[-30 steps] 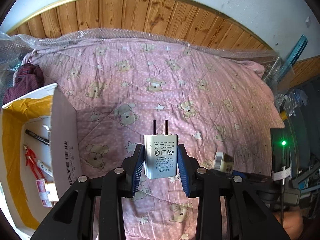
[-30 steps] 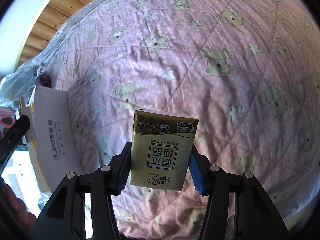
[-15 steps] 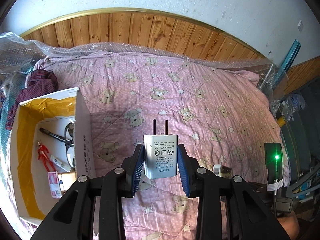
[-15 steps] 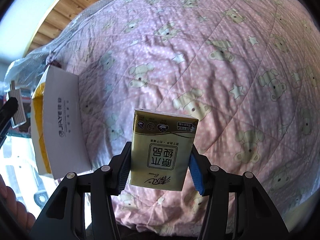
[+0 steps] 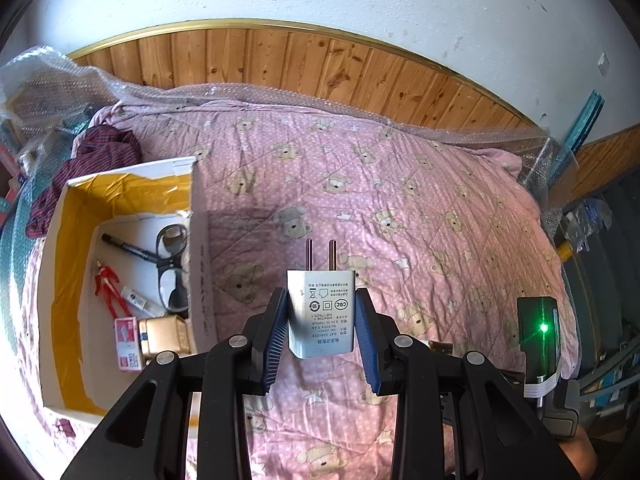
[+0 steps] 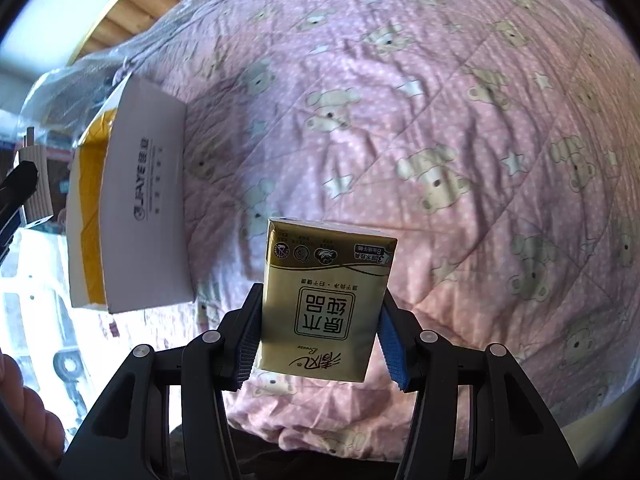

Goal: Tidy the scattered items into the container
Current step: 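Lift and carry the charger and tissue pack toward the cardboard box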

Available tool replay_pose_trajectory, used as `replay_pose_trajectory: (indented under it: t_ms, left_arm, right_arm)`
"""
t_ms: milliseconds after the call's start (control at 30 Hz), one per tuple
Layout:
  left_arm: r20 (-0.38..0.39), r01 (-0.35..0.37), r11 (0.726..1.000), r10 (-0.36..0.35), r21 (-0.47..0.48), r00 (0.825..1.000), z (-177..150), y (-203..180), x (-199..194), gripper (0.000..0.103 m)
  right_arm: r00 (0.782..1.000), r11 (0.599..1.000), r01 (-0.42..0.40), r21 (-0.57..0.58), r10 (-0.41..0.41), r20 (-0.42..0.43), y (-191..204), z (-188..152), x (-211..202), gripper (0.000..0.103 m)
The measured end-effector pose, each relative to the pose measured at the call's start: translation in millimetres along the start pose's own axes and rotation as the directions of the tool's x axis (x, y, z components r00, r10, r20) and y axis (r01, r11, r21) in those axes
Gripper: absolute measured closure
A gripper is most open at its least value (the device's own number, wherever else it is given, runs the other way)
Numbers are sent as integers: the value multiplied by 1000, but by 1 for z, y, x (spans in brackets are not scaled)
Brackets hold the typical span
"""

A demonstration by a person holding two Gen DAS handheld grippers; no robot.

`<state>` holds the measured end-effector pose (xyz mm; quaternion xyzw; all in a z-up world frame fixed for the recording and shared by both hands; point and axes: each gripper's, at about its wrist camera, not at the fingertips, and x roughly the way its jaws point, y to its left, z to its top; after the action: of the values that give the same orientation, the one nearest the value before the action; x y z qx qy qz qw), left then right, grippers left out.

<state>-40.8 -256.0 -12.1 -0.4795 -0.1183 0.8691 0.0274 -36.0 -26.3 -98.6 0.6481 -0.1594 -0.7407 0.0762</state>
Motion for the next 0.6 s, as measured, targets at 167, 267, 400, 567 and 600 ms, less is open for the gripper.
replay_pose_trajectory:
  t_ms: [167, 267, 400, 567, 600]
  left_arm:
    - [-2, -13, 1000, 13, -29, 1000, -11, 16, -7, 68]
    - [-3, -22, 998, 22, -53, 1000, -18, 28, -11, 68]
    - [-4, -36, 995, 36, -94, 999, -26, 47, -17, 69]
    - [0, -52, 988, 53, -147, 999, -34, 71, -24, 69]
    - [0, -56, 986, 57, -158, 998, -35, 76, -26, 69]
  right_arm:
    - [1000, 998, -2, -70, 1, -19, 23, -8, 7, 48]
    - [1000, 992, -4, -126, 0, -26, 39, -11, 9, 48]
    - [1000, 980, 1, -200, -6, -26, 59, -14, 10, 48]
    - [1000, 954, 12, -301, -17, -13, 87, -15, 6, 48]
    - [1000, 947, 13, -320, -17, -9, 93, -15, 5, 48]
